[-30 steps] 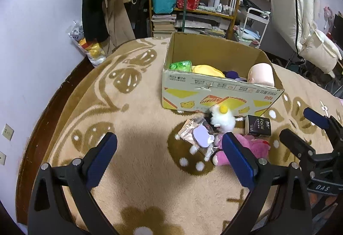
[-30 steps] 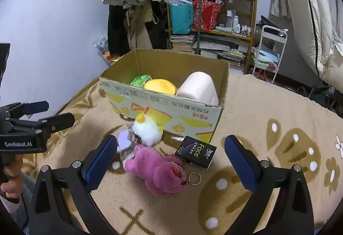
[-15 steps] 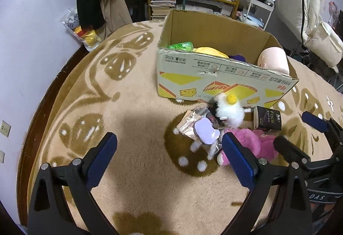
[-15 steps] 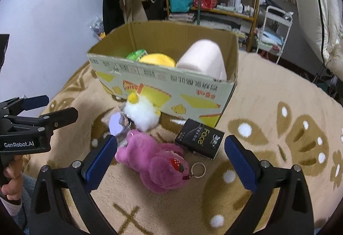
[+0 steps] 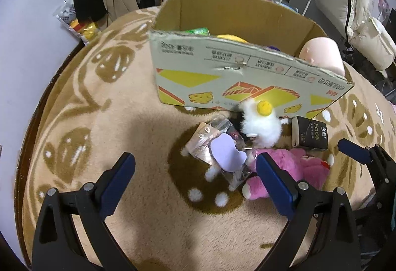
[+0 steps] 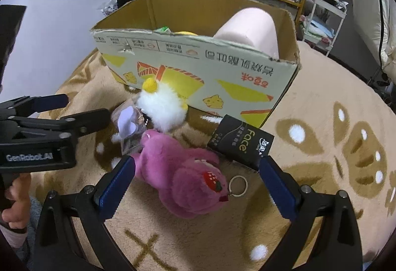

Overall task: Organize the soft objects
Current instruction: 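Grasp the clear packet with the left tool while the right tool reaches the pink bear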

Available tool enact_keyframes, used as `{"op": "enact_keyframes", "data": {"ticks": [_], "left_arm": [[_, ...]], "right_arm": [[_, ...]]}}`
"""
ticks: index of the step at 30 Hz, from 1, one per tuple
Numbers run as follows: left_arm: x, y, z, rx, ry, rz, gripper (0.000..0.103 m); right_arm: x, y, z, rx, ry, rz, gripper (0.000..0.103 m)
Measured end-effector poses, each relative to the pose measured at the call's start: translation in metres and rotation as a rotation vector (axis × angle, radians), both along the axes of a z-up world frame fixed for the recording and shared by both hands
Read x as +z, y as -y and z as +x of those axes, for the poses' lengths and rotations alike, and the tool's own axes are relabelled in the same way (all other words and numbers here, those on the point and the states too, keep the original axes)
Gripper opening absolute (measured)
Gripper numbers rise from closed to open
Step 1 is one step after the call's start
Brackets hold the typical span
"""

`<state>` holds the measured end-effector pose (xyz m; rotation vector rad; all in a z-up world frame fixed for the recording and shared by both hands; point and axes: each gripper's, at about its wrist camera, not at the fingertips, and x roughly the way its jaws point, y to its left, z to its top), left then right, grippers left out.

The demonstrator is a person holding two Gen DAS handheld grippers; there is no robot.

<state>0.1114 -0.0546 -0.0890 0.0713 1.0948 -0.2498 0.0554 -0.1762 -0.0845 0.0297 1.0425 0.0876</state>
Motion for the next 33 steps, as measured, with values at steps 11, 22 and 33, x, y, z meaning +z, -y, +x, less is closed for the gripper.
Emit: {"op": "enact_keyframes", "data": {"ticks": [11,22,33], "left_arm": [[-0.027,0.014,0.02,-0.028,-0.06,0.01,0.097],[-0.045,0.021,0.035,-0.033,-0.098,-0.005,0.097],[-0.057,0.022,0.047,-0.03,-0.152,-0.037,0.097]], "right_arm": [[-0.028,0.005,0.011,-0.002,-0.115,0.049,0.103],[-0.045,-0.009,0.02,0.029,-0.171,0.054,0.103],[-0.051,-0.013,0.023,0.033,-0.174,0.052,0.103]]}}
